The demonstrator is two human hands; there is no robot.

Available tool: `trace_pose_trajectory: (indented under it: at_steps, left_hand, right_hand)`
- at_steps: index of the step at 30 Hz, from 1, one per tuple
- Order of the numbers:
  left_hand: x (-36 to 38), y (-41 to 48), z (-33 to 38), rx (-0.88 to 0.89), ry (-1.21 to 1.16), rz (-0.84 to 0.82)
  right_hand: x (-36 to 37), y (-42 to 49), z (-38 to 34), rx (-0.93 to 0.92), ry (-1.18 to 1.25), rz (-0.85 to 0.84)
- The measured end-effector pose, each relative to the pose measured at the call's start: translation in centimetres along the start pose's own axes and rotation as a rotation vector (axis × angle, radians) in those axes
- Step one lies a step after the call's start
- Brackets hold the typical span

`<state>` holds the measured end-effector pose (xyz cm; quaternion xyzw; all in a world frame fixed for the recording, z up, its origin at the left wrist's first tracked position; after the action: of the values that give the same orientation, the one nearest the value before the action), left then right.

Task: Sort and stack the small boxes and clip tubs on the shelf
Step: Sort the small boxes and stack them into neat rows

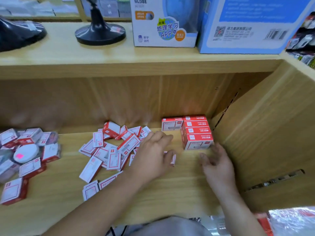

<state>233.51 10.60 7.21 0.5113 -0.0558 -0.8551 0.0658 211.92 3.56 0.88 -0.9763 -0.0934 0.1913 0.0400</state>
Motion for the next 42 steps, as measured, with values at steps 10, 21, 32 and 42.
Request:
trace_pose_trajectory:
  at_steps: [10,21,32,42]
  left_hand:
    - [-7.2,-13.0,-7.4,-0.19,-0.038,0.198]
    - [-3.9,-18.0,-8.6,-0.13,0.035,-0.029]
    - [-12.0,-8.9,-11.6,-0.206,0.124,0.152]
    - [-10.1,-18.9,-14.7,-0.368,-0.146,0.066]
  right_hand:
    - [8.2,-5.9,-5.1,-0.317,-0.356,-0.144]
    - [12.0,-6.3,-5.8,-0.285,-0.647,-0.226]
    - [11.8,-5.8,-6.3,-0.191,-0.498,-0.345]
    - [20.3,-9.7,-8.5,-0.425,-0.866,-0.419]
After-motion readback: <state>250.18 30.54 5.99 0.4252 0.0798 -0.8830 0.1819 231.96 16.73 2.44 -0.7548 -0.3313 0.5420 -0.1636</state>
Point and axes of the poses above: each hand's wrist, its own y-axis towards the middle knuckle, its own x-axis out of the palm, z = x × y, the point moved 10 cm from there along y, towards the middle knuckle, and after that the axes turned 7 degrees about -z, right-handed, at the moved point
